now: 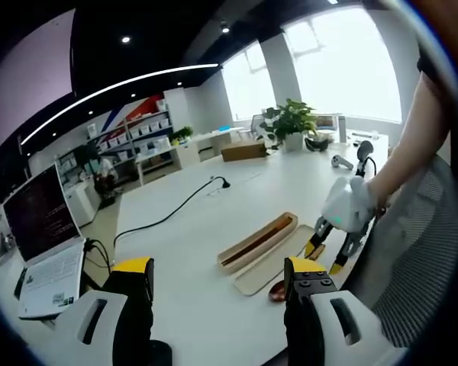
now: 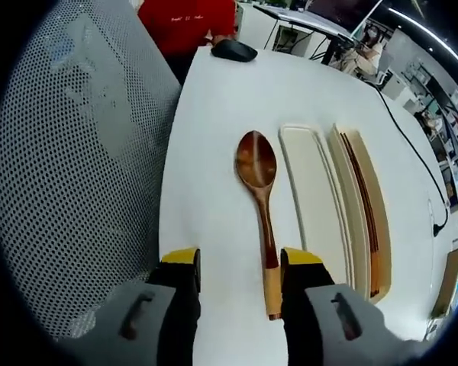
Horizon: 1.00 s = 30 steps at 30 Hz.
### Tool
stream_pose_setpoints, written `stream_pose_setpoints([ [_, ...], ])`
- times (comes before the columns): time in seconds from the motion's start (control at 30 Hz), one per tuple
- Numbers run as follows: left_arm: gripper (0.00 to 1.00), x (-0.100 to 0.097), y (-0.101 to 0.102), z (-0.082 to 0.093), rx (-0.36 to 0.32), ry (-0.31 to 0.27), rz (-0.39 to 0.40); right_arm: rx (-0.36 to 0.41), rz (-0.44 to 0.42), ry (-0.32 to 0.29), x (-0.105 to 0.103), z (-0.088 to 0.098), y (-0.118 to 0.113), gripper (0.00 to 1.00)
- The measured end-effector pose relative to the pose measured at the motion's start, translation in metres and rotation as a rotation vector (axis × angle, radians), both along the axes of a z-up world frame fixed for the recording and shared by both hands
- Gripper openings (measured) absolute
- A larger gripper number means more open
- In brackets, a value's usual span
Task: Arrange the utensils inside the cutlery case until each visible utensil rests in its matching compartment.
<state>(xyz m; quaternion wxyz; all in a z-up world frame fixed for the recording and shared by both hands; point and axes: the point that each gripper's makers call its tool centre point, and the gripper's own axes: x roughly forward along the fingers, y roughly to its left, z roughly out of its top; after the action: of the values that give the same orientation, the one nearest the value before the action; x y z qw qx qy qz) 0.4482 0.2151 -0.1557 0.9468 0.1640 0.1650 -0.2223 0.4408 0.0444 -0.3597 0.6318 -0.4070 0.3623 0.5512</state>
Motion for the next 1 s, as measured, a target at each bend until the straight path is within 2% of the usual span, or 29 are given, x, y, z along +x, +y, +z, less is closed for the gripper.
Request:
stream_pose_setpoints([
  [0.1,0.71,0.0,0.0,0.0,-0.005,0.001,0.001,0.002,0.007,0.046,0.004,-0.004,0.004,0.26],
  [0.27,0.71,0.0,0.0,-0.001,0.0,0.008,-0.005,0.014,-0.019,0.126,0.006,-0.007,0.012,0.18],
  [0.37,0.71,0.001,0.0,-0.001,-0.004,0.01,-0.002,-0.01,0.028,0.111,0.007,-0.008,0.011,0.16],
  [0.57,0.71,0.001,-0.001,-0.002,-0.002,0.014,-0.005,-0.035,0.003,0.123,0.011,-0.007,0.011,0.11],
  [0.83,0.71,0.002,-0.002,-0.002,0.002,0.013,-0.001,-0.098,0.032,0.124,0.014,-0.006,0.011,0.03],
  [1.0,0.71,0.002,-0.002,-0.002,0.002,0.012,0.0,-0.101,0.034,0.13,0.014,-0.006,0.01,0.03],
])
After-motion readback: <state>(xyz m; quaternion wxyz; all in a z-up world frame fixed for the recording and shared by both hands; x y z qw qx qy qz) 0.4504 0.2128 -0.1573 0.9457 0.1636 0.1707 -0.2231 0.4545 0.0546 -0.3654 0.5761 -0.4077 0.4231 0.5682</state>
